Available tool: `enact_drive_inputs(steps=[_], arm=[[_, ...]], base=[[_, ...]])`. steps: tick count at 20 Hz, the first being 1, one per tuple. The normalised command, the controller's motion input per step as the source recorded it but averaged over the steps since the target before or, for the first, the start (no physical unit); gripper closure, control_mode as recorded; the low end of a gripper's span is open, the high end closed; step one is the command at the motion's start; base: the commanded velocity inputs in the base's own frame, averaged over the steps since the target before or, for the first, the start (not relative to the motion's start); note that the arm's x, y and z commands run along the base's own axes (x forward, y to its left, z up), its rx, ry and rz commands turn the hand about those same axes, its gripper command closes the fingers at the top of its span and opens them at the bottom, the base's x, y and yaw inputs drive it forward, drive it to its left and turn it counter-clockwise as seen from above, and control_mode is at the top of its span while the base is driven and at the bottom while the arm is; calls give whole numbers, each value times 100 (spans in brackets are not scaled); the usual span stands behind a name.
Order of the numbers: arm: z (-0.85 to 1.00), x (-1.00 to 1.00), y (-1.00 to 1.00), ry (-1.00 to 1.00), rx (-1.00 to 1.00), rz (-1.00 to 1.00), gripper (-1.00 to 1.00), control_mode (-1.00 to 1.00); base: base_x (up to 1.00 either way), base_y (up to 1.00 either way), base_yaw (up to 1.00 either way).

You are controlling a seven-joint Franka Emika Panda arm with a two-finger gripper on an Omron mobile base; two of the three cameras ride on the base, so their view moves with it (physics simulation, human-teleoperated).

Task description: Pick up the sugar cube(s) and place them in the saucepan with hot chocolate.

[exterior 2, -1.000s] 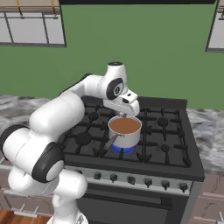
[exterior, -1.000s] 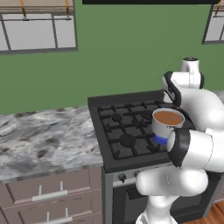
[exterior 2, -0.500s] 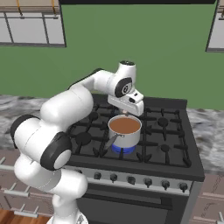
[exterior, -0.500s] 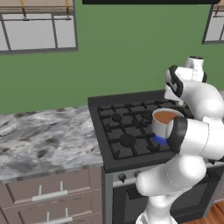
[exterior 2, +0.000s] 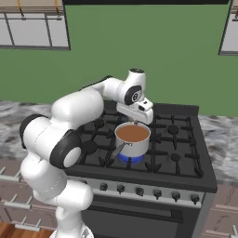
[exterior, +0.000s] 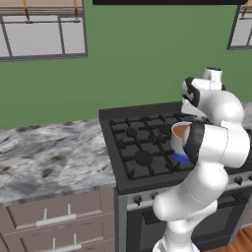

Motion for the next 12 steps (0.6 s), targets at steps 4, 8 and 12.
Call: enact_drive_inputs(steps=[4,8,12], arm=[[-48,13,0,0,-3,0,100,-100],[-32,6,0,0,0,0,100,-100],[-23,0,0,0,0,0,100,-100]], base=[[0,0,0],[0,0,0],[0,0,0]])
